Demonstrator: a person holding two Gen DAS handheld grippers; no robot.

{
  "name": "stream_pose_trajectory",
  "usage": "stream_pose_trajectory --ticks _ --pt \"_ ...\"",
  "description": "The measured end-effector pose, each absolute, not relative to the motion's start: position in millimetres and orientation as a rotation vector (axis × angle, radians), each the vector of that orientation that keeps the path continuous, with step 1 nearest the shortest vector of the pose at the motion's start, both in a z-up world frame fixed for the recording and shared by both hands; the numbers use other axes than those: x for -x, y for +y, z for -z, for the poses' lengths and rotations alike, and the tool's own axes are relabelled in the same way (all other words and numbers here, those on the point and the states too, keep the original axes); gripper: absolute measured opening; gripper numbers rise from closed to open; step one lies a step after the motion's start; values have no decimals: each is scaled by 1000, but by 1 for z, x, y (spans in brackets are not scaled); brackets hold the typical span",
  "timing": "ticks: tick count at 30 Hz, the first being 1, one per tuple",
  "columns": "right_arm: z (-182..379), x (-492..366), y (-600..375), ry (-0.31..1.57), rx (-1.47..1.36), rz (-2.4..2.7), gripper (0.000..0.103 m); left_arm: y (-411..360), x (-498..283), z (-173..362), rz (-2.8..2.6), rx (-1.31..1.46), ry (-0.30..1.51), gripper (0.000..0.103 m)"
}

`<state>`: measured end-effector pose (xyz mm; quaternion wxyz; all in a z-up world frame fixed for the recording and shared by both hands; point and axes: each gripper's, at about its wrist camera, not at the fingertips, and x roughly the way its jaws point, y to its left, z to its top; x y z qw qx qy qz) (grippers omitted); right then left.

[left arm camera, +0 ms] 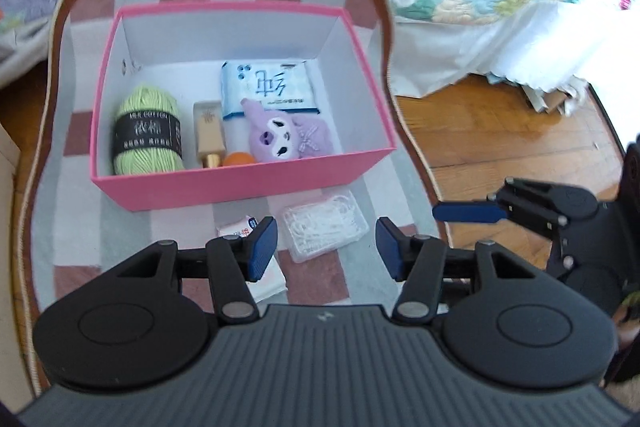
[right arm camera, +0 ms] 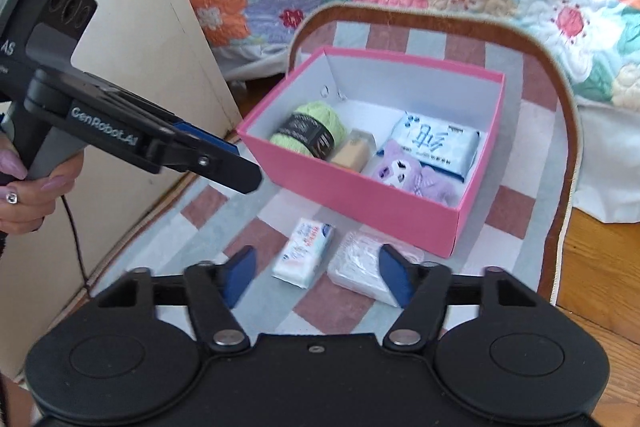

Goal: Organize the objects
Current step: 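Withdraw the left tool and lower it to the clear floss-pick box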

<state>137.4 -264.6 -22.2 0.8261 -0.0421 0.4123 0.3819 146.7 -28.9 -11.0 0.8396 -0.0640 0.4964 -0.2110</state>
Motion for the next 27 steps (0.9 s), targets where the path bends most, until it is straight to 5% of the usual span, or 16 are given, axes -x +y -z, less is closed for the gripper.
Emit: stream_pose_trajectory --ticks 27 --pt "139 -175 -235 986 47 -587 82 -72 -190 142 386 172 1154 51"
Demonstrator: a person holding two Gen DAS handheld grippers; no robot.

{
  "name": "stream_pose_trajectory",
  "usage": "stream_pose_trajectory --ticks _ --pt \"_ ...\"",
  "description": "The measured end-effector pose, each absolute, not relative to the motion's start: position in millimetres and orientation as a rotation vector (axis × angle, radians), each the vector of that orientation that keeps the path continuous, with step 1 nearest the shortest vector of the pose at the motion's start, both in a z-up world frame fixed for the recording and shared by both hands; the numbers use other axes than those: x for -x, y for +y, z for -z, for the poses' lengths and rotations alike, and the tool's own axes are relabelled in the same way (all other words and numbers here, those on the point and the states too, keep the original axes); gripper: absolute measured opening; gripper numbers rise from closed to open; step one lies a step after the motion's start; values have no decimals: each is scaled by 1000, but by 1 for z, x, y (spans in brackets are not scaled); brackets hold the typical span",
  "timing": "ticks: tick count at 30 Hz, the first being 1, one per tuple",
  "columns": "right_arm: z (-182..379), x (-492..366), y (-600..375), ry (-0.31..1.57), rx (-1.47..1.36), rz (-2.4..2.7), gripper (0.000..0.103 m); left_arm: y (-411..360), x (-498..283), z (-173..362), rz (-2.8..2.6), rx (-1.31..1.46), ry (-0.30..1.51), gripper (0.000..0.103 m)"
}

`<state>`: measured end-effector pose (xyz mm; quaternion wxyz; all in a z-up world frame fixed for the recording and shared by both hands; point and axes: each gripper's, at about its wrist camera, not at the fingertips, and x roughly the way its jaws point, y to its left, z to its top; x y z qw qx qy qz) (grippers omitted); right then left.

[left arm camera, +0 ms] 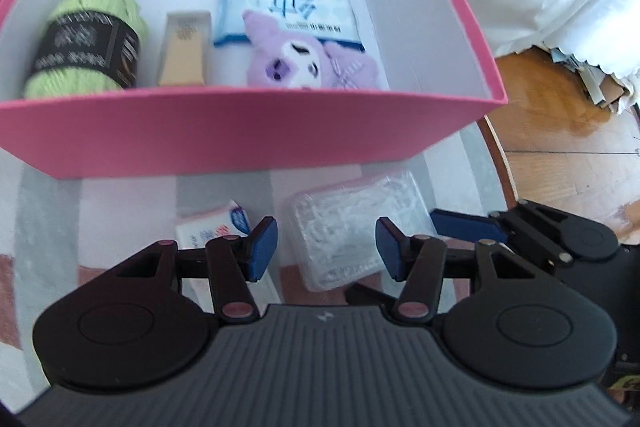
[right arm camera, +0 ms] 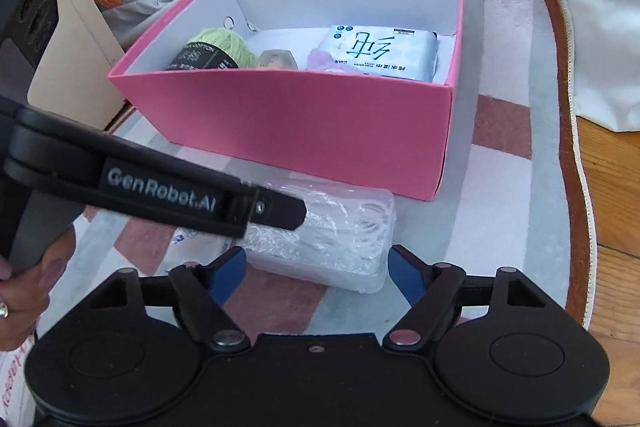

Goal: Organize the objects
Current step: 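Withdraw the left tool and lower it to the clear floss-pick box, then close the left gripper on the clear floss-pick box and lift it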

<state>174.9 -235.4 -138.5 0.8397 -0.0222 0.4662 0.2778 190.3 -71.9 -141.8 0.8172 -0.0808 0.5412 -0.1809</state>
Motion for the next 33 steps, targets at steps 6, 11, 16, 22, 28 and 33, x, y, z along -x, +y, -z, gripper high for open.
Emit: stream_pose_trajectory --ticks 6,11,16,22,28,33 --pt "149 -178 -231 1008 24 -596 94 -71 -187 153 348 303 1147 56" --pt "158 -178 -222 1004 67 -575 99 -69 -182 149 331 316 1149 43" --pt "150 -172 -222 1040 95 -530 93 -62 -170 140 344 346 1152 37" --pt "118 -153 -230 1095 31 -549 93 -53 -140 106 360 299 1108 37" --pt "85 -122 -232 1087 -24 -615 93 -32 -113 79 386 319 1069 37" --pt "57 -110 -223 1056 1 -654 92 -23 -95 46 392 276 996 37"
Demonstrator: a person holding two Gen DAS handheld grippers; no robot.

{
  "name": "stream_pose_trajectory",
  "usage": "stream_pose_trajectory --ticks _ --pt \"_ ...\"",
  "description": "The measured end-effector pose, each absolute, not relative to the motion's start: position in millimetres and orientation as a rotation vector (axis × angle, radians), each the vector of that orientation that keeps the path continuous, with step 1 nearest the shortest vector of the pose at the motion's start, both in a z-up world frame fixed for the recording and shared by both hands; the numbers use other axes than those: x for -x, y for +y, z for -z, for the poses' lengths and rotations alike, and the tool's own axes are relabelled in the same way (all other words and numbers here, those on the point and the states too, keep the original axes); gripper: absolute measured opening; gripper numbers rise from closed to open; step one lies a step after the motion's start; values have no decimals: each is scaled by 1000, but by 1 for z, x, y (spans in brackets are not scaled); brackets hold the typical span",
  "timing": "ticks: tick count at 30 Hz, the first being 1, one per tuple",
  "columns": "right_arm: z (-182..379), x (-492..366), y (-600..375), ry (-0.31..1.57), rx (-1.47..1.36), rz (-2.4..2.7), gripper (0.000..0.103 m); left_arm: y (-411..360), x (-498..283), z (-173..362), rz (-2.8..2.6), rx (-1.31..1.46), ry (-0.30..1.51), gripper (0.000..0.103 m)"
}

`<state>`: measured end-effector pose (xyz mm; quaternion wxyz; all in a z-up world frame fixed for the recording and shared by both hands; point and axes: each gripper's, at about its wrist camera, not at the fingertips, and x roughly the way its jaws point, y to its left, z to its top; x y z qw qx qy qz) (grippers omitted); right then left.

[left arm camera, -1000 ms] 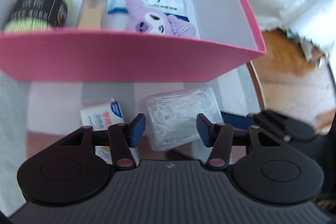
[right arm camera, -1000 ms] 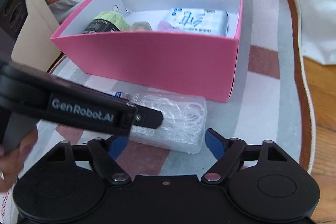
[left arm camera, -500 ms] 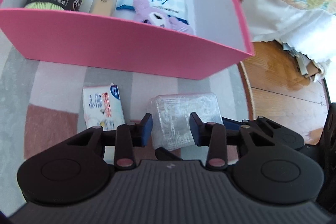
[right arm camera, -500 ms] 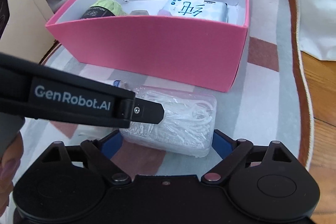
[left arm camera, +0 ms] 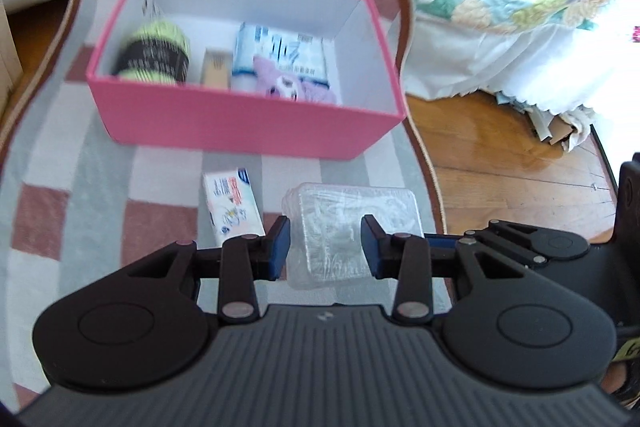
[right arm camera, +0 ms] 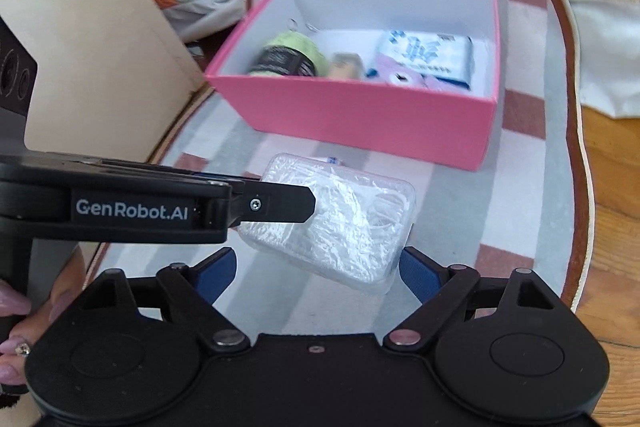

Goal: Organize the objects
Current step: 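Close the left gripper on the clear floss-pick box and lift it, then carry the floss-pick box into the pink box and open the left gripper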

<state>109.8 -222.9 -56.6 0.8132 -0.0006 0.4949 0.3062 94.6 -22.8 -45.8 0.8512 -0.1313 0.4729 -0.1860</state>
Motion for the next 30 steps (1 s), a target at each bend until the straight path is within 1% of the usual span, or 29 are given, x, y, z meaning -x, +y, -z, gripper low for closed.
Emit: stream_pose_trajectory --ticks 9,15,18,19,20,21,22,23,25,26,30 --pt "5 -105 -212 975 67 -645 91 -15 -89 -4 416 257 915 37" --pt "-38 -128 -217 935 -61 -690 91 0 -119 -49 429 253 850 37" --pt "-56 -145 -207 888 -29 -684 84 3 -149 -63 425 257 831 37" --pt "-61 -152 -203 879 -11 -678 79 3 -161 -65 419 253 821 37" --pt "-64 -162 -199 875 8 -668 71 3 -173 -65 415 247 814 37" --pt "-64 -173 -196 876 26 -658 68 2 -187 -64 413 245 813 36" --pt "-63 -185 -192 878 42 -652 62 0 -201 -61 432 236 822 36" --pt "-61 -196 -189 880 61 -639 60 -1 -216 -55 455 229 833 37" --pt "-53 -220 -182 890 102 -596 60 0 -242 -38 450 291 854 37" --pt "-49 -230 -179 891 114 -581 59 -2 -254 -29 448 300 869 38" --pt "-20 -271 -169 939 135 -525 59 -12 -290 5 426 311 899 39"
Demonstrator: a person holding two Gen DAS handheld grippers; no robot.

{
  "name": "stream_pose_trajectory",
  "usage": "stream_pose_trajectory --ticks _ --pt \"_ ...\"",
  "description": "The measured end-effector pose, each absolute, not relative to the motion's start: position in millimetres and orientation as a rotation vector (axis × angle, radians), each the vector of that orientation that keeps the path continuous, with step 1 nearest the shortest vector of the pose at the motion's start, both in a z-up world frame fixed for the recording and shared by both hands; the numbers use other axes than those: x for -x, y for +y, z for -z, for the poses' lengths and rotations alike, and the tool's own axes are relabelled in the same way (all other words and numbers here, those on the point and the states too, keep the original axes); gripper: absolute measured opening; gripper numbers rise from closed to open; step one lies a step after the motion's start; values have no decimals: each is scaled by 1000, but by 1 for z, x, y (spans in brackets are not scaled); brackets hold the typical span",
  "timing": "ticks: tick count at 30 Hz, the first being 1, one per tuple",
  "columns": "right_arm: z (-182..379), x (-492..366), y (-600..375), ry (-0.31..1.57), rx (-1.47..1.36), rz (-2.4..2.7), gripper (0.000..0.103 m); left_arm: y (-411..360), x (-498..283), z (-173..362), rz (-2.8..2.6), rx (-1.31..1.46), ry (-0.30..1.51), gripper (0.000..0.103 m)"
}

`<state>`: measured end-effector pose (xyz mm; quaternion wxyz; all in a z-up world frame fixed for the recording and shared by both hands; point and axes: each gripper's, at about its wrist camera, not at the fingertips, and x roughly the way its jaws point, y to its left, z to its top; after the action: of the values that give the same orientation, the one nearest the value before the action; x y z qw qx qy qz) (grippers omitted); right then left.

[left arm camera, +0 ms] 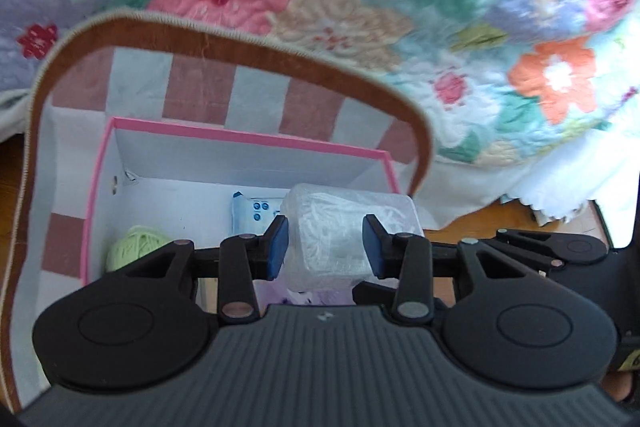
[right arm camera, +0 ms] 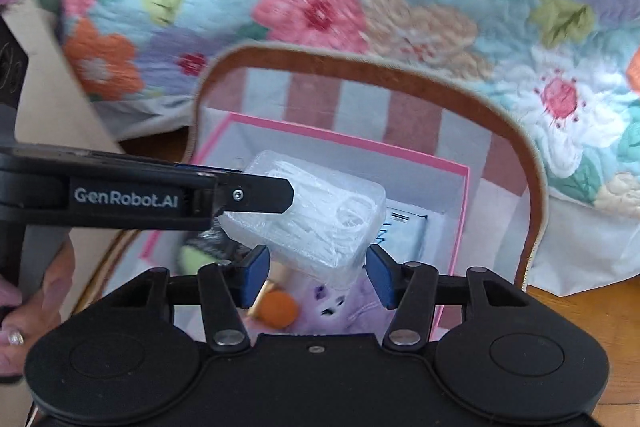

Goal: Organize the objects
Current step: 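Carry the floss-pick box into the pink box and open the left gripper, then withdraw the left tool and lower it to the white tissue pack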

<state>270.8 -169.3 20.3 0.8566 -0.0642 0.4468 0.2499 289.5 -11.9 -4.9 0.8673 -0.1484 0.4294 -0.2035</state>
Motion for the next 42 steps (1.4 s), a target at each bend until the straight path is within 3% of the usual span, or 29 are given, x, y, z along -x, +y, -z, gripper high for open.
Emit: stream_pose_trajectory --ticks 14,23,25,27,32,42 --pt "71 -337 -142 1106 342 -412 57 -39 -356 92 355 341 1053 39" --pt "99 -329 -128 1072 518 -380 55 -42 -351 111 313 342 1089 39" --pt "94 -321 -129 1062 534 -396 56 -39 -346 105 327 325 1106 40" --pt "79 -309 -135 1036 511 -390 70 -36 -338 96 328 315 1144 39" --pt "31 -282 -159 1012 385 -468 71 -22 -309 58 310 326 1095 42" --pt "-40 -243 -198 1103 253 -540 78 -3 -238 -20 295 160 1098 60"
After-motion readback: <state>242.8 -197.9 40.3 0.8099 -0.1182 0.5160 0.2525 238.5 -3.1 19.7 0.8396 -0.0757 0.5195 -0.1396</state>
